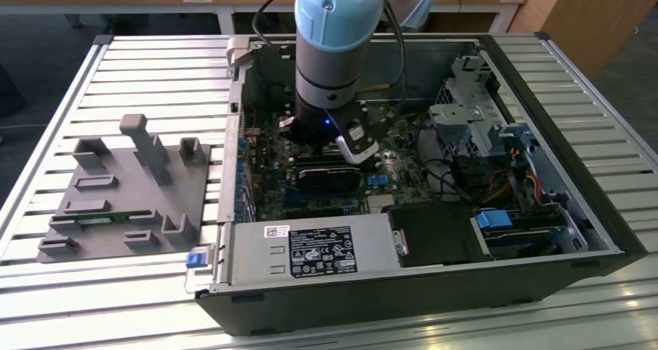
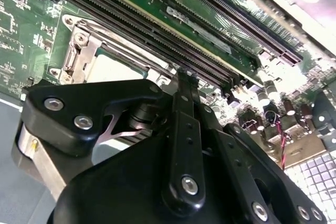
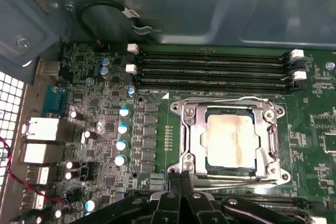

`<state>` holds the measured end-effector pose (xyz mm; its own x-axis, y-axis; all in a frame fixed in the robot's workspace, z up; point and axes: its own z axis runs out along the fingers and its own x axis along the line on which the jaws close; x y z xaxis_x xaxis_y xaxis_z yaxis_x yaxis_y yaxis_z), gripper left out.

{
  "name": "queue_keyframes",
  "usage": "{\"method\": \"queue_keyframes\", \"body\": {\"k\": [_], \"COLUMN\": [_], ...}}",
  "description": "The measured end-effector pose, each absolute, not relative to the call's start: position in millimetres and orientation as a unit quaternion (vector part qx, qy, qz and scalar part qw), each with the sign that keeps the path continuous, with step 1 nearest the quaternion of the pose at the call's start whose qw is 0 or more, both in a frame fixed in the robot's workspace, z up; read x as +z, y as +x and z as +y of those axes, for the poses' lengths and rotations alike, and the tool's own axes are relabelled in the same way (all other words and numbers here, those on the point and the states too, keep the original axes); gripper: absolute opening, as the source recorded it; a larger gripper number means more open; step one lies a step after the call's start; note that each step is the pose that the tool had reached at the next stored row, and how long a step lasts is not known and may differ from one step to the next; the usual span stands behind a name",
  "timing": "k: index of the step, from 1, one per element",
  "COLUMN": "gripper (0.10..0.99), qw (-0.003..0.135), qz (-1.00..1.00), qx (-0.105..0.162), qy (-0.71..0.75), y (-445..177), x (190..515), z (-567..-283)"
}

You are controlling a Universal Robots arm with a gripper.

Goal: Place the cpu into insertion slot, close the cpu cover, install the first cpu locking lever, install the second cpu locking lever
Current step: 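Install the second cpu locking lever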

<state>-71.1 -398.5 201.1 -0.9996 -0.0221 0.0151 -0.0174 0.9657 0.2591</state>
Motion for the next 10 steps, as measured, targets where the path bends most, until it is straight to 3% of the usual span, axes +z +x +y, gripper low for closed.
{"method": "queue_keyframes", "body": {"k": [10], "gripper": [0.106], "qw": [0.009], "qz": [-0.988], "qx": [-0.154], "qy": [0.01], "y": [-71.8], "x": [192.9], "z": [-398.4]}}
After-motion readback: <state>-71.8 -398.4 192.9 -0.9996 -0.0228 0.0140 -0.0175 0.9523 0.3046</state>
